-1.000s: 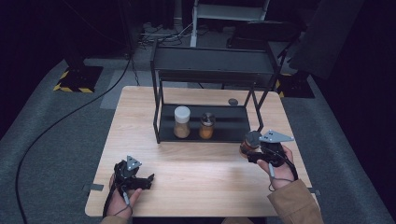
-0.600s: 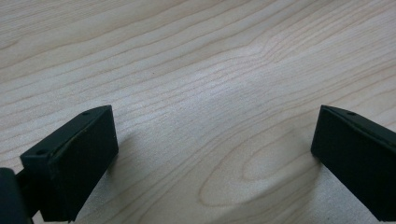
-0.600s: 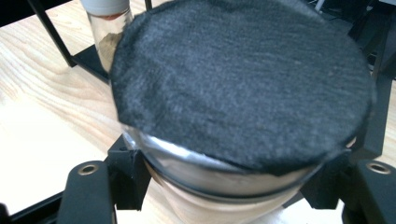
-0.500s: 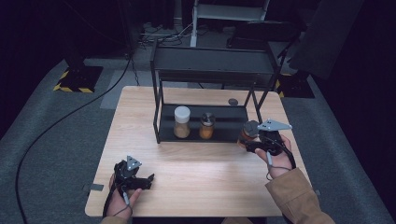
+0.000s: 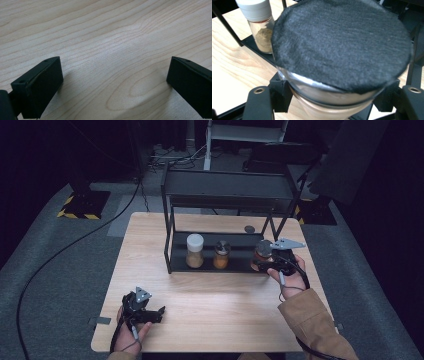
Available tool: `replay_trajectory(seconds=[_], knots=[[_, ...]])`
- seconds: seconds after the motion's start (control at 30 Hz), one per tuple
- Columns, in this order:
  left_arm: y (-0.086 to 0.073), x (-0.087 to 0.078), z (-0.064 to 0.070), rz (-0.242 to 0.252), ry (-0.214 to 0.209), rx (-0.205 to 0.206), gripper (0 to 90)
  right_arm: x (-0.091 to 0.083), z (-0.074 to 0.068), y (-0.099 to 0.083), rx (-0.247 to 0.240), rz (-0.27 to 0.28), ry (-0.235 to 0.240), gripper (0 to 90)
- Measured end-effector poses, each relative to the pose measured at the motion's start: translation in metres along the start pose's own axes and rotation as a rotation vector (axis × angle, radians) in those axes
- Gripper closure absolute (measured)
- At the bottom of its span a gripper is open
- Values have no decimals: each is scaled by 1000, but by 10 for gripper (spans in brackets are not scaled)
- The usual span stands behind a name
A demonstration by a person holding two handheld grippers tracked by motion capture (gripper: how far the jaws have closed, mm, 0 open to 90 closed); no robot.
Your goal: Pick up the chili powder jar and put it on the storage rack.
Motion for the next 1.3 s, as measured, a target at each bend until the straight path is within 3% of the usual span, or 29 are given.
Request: replay_trajectory(seconds=[0.4, 1.3], knots=[[0, 0, 0, 0, 1, 0, 3, 27, 7, -4, 11, -21, -22, 317], [0, 0, 0, 0, 1, 0, 3, 84, 0, -17, 12, -77, -11, 317]])
Point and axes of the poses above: each handheld gripper's, and its own axes: x roughly forward along the jaws, y roughly out of its top, z roughly to its right, the point moved 9 cm from there along x, roughly forward along the jaws, and after that the axes turned 7 degrees about -y, right-handed, at the moved point
